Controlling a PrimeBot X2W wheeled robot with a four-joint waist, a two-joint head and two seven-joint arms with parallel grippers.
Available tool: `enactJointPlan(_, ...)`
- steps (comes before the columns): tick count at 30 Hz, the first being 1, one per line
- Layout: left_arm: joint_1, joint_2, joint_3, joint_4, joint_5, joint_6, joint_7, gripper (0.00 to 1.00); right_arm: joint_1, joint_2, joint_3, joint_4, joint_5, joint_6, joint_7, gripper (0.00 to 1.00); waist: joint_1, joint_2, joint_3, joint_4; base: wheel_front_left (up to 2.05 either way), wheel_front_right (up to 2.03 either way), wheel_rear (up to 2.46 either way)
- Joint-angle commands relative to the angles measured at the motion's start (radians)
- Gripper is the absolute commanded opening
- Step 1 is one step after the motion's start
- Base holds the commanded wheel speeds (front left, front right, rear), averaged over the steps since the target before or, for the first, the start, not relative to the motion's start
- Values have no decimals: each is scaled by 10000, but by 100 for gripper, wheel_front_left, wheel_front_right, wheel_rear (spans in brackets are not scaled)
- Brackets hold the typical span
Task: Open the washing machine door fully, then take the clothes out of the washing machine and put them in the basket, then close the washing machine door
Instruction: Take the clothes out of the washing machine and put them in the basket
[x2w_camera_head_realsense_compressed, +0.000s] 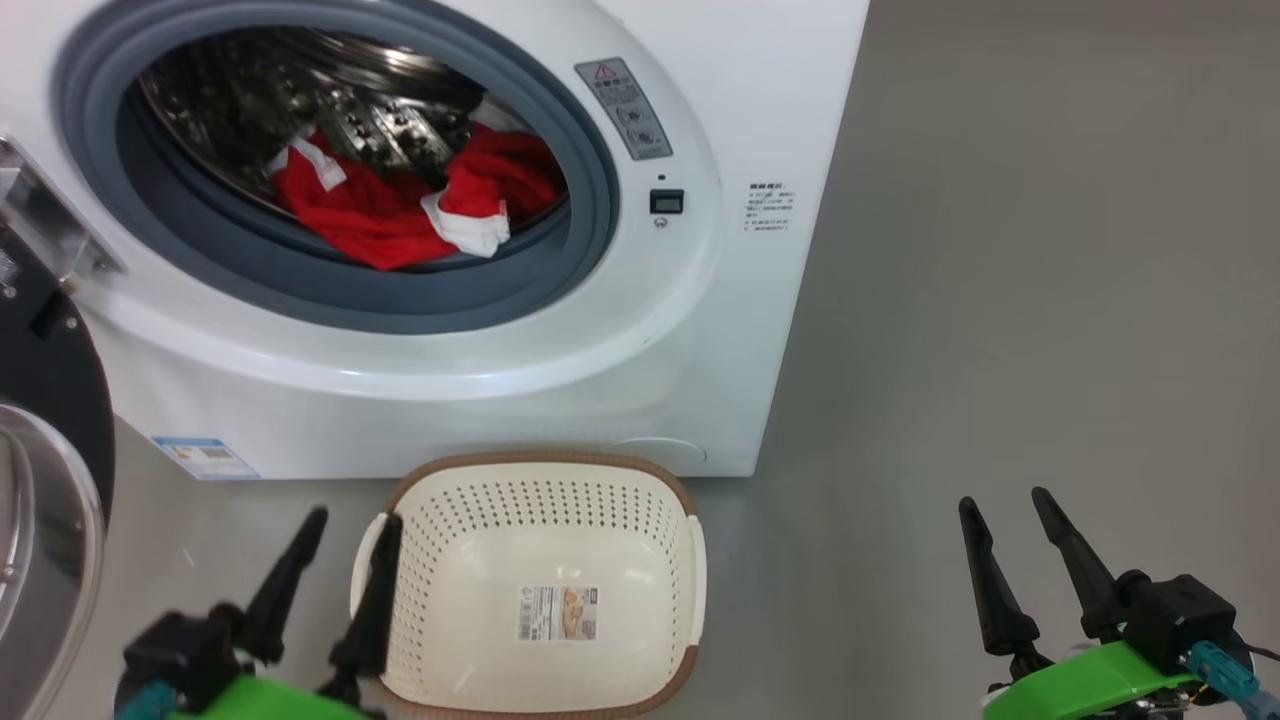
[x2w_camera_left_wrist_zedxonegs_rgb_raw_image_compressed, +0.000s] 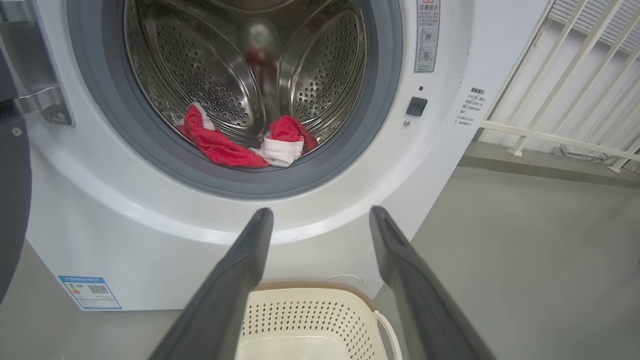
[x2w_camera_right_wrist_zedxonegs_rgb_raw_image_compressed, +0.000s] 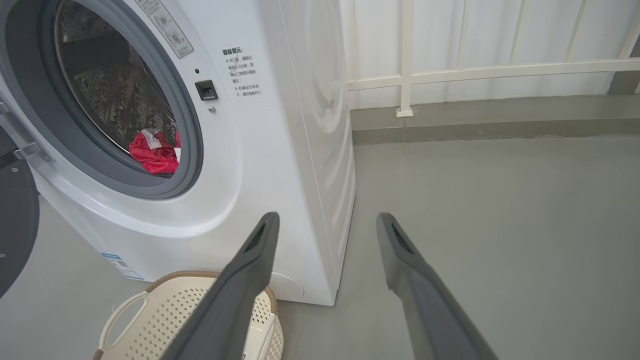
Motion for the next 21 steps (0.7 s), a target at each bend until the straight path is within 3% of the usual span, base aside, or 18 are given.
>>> enactJointPlan(1,-640,295,310,-110,-74,13,-51,100,-346,-46,265,-249,-110,46,-94,100,0,0,232,-21,0,0,0)
enactJointPlan(11,-3975,1060,-671,1739,-590,13,-51,100,-967,-20,494,-392,144,46,-94,100,0,0,1609,-337,0,0,0)
enactJointPlan(21,-7784,2089,-2646,3930,-1666,13,-51,100,-1711,-18,772,-601,557,46,-94,100,0,0,3272,-884,0,0,0)
